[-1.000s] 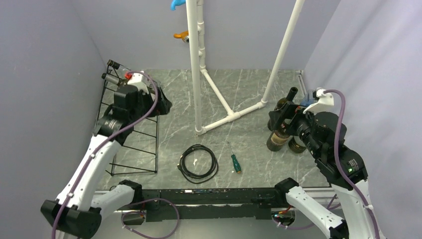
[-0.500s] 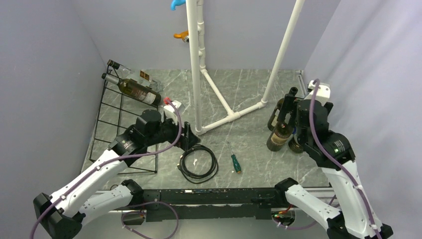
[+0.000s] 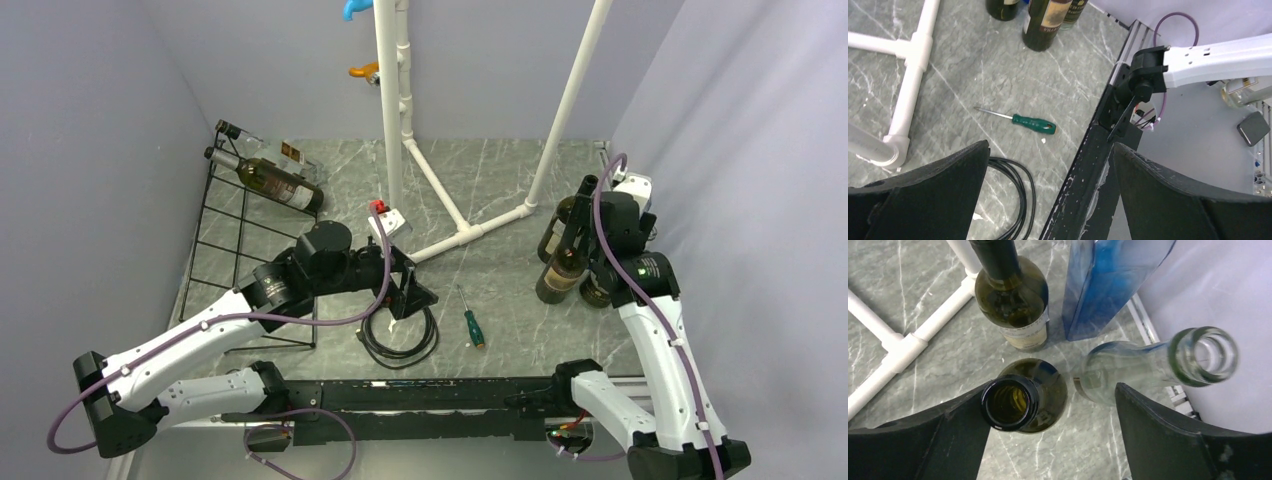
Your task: Put the wine bottle on the wine rack
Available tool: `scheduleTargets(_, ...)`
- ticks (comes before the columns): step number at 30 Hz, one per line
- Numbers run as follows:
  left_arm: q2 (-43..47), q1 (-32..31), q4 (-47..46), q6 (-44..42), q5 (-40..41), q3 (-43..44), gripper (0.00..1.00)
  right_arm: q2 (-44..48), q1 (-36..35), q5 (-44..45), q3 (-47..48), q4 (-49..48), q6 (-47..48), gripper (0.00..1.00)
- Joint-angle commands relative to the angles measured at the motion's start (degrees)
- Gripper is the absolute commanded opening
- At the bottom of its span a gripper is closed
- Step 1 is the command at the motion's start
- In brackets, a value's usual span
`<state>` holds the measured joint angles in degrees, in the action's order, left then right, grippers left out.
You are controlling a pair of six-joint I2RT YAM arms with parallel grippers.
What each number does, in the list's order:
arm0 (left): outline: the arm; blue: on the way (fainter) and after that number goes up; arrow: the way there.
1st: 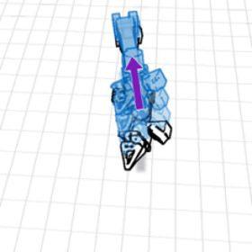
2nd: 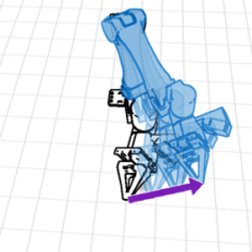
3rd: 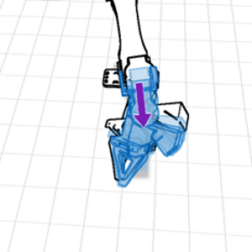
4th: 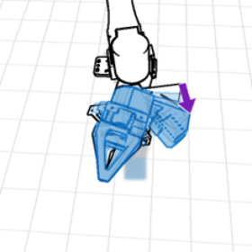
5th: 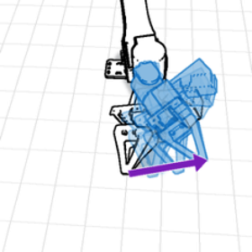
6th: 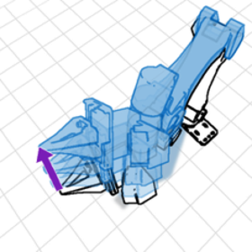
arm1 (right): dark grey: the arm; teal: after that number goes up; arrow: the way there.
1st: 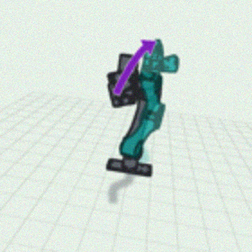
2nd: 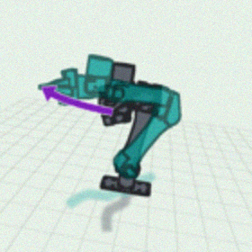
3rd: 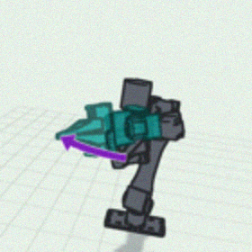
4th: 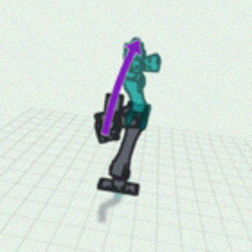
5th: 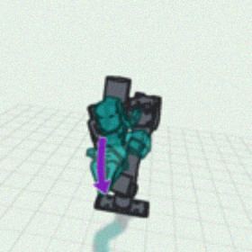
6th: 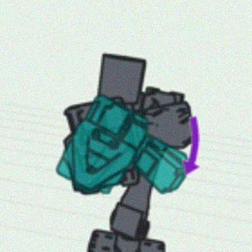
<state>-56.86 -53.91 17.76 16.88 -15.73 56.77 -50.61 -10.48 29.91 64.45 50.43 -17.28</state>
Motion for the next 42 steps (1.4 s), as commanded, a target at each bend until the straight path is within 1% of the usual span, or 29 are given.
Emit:
scheduleTargets(1, 0.2, -0.4, -4.4, 0.8, -2.6, 2.5, 1.0, 0.6, 1.9, -7.7, -1.9, -6.4, 1.3, 0.84)
scheduleTargets(2, 0.3, -0.4, -4.1, 0.8, -2.5, 2.7, 1.0, 0.5, 1.9, -8.1, -2.1, -6.8, 1.2, 0.8)
scheduleTargets(5, 0.4, -0.5, -2.9, 0.1, -1.6, 3.5, 1.0, 0.1, 2.0, -8.1, -2.5, -7.7, 0.5, 0.74)
scheduleTargets(10, 1.1, -0.5, -2.5, 0.0, -1.4, 3.9, 1.0, -0.1, 2.0, -10.0, -3.8, -10.1, -1.7, 0.7)
scheduleTargets(14, 1.6, -0.5, -2.6, 0.9, -2.6, 4.7, 0.99, -0.2, 1.9, -8.3, -5.1, -11.1, -1.8, 0.67)
scheduleTargets(21, 2.6, -0.4, -3.1, 1.0, -3.2, 4.6, 1.0, 1.7, 1.9, -9.0, -7.4, -12.6, -1.1, 0.55)
scheduleTargets(24, 1.9, -0.5, -1.8, 1.1, -1.6, 5.4, 0.99, 2.5, 2.0, -11.8, -7.7, -13.1, -0.8, 0.45)
scheduleTargets(28, 1.0, -0.4, -0.4, 1.3, -0.1, 6.4, 1.0, 4.6, 1.9, -15.1, -7.7, -13.4, -0.9, 0.28)
scheduleTargets(30, 0.6, -0.5, -0.1, 1.4, 0.2, 6.6, 0.99, 5.6, 1.9, -17.1, -7.2, -13.3, -0.8, 0.18)
scheduleTargets(31, 0.3, -0.4, 0.2, 1.4, 0.4, 6.8, 1.0, 6.0, 1.9, -18.1, -6.9, -13.3, -0.9, 0.15)
scheduleTargets(33, -0.2, -0.4, 0.4, 1.5, 0.4, 7.1, 1.0, 6.3, 1.9, -20.8, -5.8, -12.7, -1.3, 0.06)
scheduleTargets(35, -0.9, -0.4, 0.4, 1.6, 0.4, 7.5, 1.0, 6.3, 1.9, -25.3, -4.8, -12.5, -2.0, 0.01)
scheduleTargets(39, -2.6, -0.4, 0.5, 2.2, 0.1, 8.3, 1.0, 4.9, 1.9, -38.8, -2.9, -12.9, -4.2, 0.0)
scheduleTargets(42, -4.0, -0.4, 0.9, 2.7, 0.0, 9.0, 1.0, 3.9, 1.9, -49.7, -2.8, -15.3, -7.0, 0.0)
